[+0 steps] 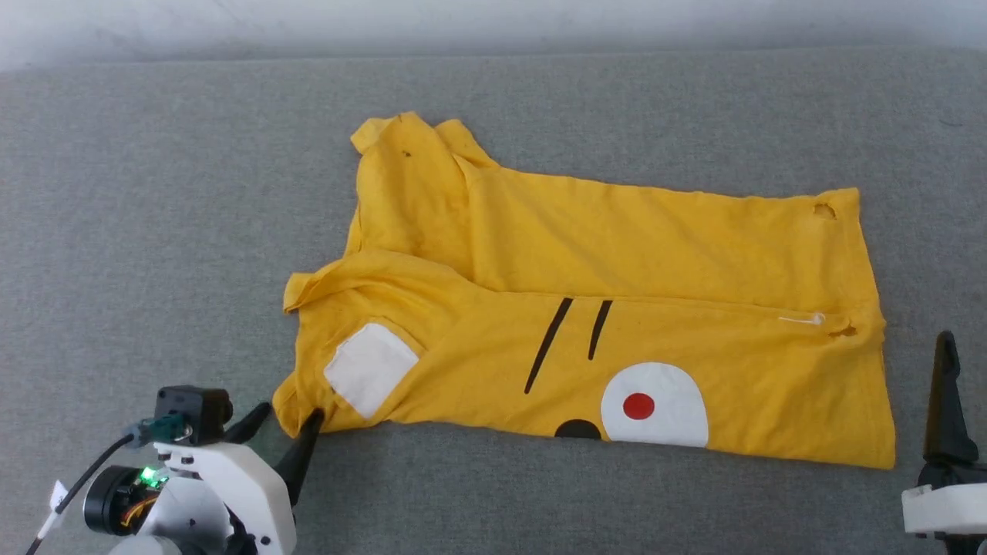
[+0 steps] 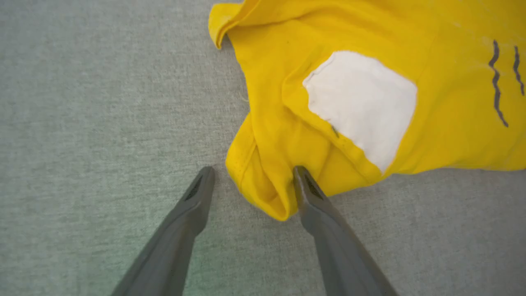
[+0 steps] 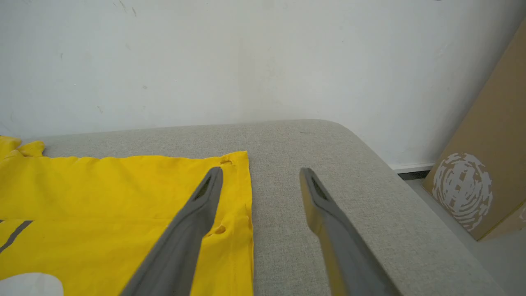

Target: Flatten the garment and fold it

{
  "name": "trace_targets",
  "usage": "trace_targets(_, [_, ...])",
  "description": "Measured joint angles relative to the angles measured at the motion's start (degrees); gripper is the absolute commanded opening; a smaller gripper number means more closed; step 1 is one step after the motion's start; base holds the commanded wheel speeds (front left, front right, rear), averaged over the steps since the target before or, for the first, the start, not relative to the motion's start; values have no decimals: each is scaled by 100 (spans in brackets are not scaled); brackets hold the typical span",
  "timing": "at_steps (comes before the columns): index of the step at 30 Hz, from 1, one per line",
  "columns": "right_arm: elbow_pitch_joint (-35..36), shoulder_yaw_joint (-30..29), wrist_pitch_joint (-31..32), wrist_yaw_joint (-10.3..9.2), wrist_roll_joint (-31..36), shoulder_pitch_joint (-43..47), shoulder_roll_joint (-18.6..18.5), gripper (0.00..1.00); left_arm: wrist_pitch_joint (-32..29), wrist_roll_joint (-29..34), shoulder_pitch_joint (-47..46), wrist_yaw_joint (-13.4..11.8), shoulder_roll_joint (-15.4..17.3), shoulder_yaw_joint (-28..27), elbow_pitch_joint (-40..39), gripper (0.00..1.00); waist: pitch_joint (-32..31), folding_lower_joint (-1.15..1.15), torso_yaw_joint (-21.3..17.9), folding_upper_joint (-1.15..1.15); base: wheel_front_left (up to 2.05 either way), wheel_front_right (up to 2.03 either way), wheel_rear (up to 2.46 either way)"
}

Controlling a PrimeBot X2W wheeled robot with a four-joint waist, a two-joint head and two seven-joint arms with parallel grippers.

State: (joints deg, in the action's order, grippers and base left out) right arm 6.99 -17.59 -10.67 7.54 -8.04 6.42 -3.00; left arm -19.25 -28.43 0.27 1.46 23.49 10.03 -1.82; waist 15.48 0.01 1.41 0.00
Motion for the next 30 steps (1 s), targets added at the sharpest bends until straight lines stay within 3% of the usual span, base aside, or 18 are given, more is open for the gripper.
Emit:
trace_targets(6, [-73,11,0,0,13,-94,0,100,-666,-361,-159,-9,77,-35,43,100,125,-1,-170,0,0,0,0])
trace_targets(7, [-73,26,7,0,45,-118,0,100,-743,-399,-160,-10,104,-44,10,47,137,-1,-196,0,0,0,0])
trace_targets(9, [-35,101,67,0,143,-185,-2,100,-780,-411,-159,-60,136,-79,-51,0,152,-1,-248,0,0,0,0])
trace_targets(15, [245,337,666,0,394,-492,2,100,-721,-489,-7,-208,65,-197,-316,0,162,0,-359,0,0,0,0])
trace_targets(25, [458,-70,3664,-2,-155,-37,-2,100,-619,-502,196,-302,10,-220,-727,0,327,0,-260,0,0,0,0])
trace_targets(30, [475,-53,4200,-1,-358,131,7,100,-543,-561,193,-302,0,-218,-770,0,458,0,-193,0,0,0,0])
